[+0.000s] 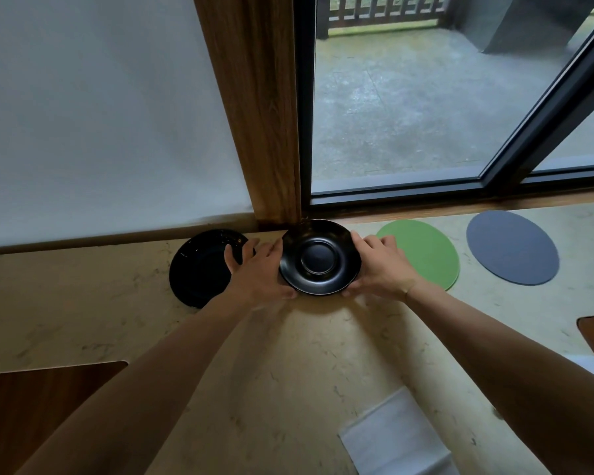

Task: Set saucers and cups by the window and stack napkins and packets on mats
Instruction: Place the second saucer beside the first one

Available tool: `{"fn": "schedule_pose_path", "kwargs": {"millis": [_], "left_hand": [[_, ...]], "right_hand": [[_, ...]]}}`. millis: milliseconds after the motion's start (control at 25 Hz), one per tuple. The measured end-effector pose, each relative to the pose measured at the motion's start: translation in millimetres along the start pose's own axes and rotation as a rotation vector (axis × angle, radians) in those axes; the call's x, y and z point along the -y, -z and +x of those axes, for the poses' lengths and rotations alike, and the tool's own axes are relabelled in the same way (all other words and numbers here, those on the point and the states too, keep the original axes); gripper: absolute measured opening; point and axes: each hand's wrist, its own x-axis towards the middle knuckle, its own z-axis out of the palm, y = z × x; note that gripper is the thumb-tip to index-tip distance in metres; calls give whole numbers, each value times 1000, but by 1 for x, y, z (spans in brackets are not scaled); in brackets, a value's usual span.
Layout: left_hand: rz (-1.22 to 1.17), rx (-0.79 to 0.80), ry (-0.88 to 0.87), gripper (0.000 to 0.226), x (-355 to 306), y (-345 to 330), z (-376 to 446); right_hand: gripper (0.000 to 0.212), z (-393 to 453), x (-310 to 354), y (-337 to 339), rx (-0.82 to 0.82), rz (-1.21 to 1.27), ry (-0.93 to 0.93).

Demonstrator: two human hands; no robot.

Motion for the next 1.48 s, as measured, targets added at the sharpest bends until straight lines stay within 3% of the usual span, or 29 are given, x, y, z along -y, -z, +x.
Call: {"fn": "schedule_pose_path", "kwargs": {"millis": [480,760,1240,1480], "left_hand": [[-23,33,7,108,2,2,-3],[28,3,35,102,-5,21,-40],[-270,4,177,100,-16,12,-231],[-404,13,238,97,-17,-10,-322]], "right_hand": [[121,-2,4,-4,0,-25,-35],[118,-50,19,5,-82,32,-24],[95,-216,61,-15,-135,126,76],[83,-289,86,-32,-52,199,73]]}}
